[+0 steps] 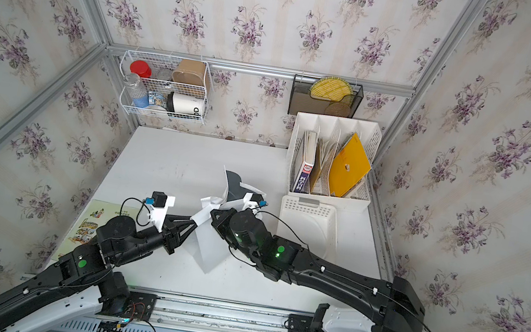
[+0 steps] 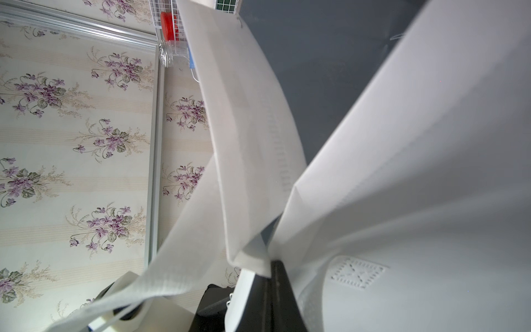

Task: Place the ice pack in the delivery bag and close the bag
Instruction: Seal the delivery bag at the center of the board.

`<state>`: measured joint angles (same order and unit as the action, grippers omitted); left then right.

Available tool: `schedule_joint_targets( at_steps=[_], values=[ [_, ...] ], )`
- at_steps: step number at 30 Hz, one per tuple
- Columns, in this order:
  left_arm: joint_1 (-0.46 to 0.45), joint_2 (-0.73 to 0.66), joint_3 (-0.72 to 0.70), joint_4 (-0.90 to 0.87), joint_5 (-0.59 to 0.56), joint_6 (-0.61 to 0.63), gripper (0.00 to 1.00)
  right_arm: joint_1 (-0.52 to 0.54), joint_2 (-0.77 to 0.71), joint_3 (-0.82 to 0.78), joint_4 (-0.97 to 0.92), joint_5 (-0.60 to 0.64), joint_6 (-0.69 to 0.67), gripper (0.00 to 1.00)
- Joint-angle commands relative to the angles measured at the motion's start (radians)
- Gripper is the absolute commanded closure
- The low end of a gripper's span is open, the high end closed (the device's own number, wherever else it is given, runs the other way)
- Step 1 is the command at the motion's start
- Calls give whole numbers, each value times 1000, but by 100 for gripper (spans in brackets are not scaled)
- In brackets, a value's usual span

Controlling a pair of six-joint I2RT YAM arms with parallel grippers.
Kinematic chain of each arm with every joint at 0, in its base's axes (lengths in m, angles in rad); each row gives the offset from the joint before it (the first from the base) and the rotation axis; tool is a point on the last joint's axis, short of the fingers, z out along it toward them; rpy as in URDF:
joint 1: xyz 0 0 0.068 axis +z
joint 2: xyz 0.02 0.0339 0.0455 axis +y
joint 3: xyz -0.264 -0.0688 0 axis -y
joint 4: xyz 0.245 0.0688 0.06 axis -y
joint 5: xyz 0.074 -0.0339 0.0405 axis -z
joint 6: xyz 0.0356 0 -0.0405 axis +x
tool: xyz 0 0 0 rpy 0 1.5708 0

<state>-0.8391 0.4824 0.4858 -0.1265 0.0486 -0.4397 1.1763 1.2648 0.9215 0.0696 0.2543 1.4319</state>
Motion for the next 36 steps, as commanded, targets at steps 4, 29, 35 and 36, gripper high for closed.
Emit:
schedule_joint_targets(
  at_steps=[4,29,35,36],
  values=[
    [0,22,2,52,-24,2,73,-2,4,-3,-36,25,-17,100],
    [-2,-19,-38,98,11,-79,100,-1,9,-76,8,100,-56,100],
    [0,-30,-42,102,40,-83,100,-2,36,-76,12,110,-68,100],
    [0,-35,-45,101,36,-84,100,-3,41,-77,12,113,-67,100]
  ],
)
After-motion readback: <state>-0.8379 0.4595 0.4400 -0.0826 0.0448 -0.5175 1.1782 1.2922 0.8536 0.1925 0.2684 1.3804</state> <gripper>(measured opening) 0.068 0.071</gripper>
